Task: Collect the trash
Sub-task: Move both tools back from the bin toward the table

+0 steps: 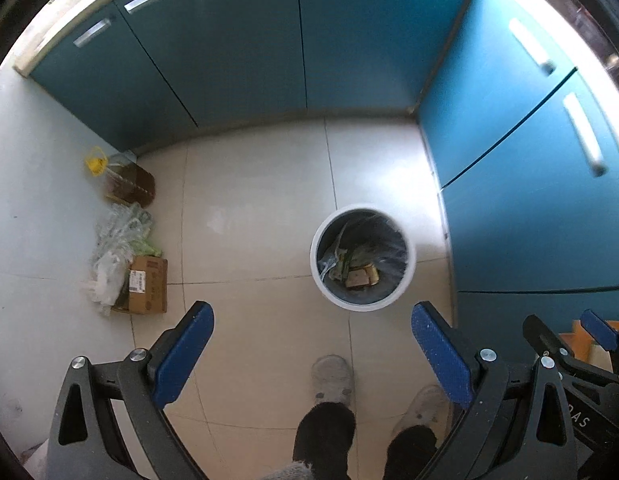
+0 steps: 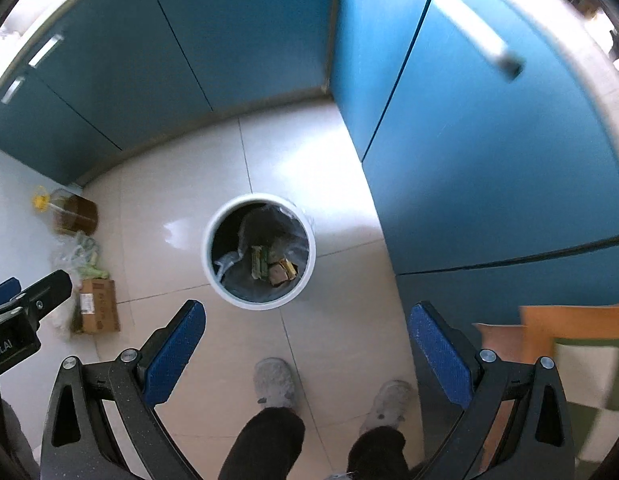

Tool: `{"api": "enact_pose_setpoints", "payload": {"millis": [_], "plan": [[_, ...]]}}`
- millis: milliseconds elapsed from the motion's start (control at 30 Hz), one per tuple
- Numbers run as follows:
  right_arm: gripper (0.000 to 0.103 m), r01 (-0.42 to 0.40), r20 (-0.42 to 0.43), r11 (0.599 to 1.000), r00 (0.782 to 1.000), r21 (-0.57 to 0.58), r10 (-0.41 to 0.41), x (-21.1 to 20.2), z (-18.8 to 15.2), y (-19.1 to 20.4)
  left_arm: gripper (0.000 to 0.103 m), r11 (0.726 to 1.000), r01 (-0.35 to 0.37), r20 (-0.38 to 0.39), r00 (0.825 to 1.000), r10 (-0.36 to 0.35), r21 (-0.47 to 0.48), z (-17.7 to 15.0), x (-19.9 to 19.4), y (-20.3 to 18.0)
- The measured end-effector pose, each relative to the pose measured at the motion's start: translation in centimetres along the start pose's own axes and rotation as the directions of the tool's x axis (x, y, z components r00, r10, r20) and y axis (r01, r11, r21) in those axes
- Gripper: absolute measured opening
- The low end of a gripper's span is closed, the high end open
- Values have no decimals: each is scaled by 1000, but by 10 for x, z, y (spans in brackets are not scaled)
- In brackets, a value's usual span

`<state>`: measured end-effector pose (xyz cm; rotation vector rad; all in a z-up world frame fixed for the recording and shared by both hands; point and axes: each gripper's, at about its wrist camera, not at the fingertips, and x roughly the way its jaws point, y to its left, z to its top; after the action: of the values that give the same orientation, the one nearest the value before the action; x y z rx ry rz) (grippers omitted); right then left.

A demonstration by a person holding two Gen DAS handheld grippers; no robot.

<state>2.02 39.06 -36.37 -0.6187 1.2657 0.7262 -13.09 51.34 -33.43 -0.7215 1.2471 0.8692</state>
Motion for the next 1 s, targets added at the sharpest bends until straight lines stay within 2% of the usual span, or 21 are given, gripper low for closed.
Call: {"api": "enact_pose_setpoints", "payload": {"millis": [233,400,533,633,733,800,833,900,933,1000], "plan": [[103,-42,69,999,997,-8,43,-122,-16,-4,101,999,27,54,998,-28,27,-23,-94,-1],[103,-118,96,993,989,9,117,-178,-34,-11,101,1000,10,86,996,-12,25,-36,-144,-4],[103,-190,155,979,972,81,176,-214,-41,-41,101,998,-28,156,987,20,51,-39,-180,-29],[103,-217,191,963,964,158,186,-233,-43,-89,101,995,-34,215,977,12,97,-38,-203,-68],[103,-205,226,949,962,241,151,-252,-51,-159,101,987,-25,237,971,-13,159,-38,-215,-124],[103,-163,229,932,969,323,91,-264,-68,-224,101,976,-18,237,971,-34,216,-44,-219,-174],[103,-151,223,925,972,349,74,-264,-73,-243,101,969,-9,229,972,-50,248,-49,-221,-196],[103,-107,195,896,981,431,23,-266,-92,-305,101,945,13,199,976,-83,326,-64,-219,-253],[103,-60,168,872,985,485,-25,-265,-110,-349,101,930,20,181,979,-93,367,-74,-216,-284],[103,35,97,834,990,550,-106,-253,-138,-413,101,899,26,150,983,-102,437,-93,-208,-338]]}}
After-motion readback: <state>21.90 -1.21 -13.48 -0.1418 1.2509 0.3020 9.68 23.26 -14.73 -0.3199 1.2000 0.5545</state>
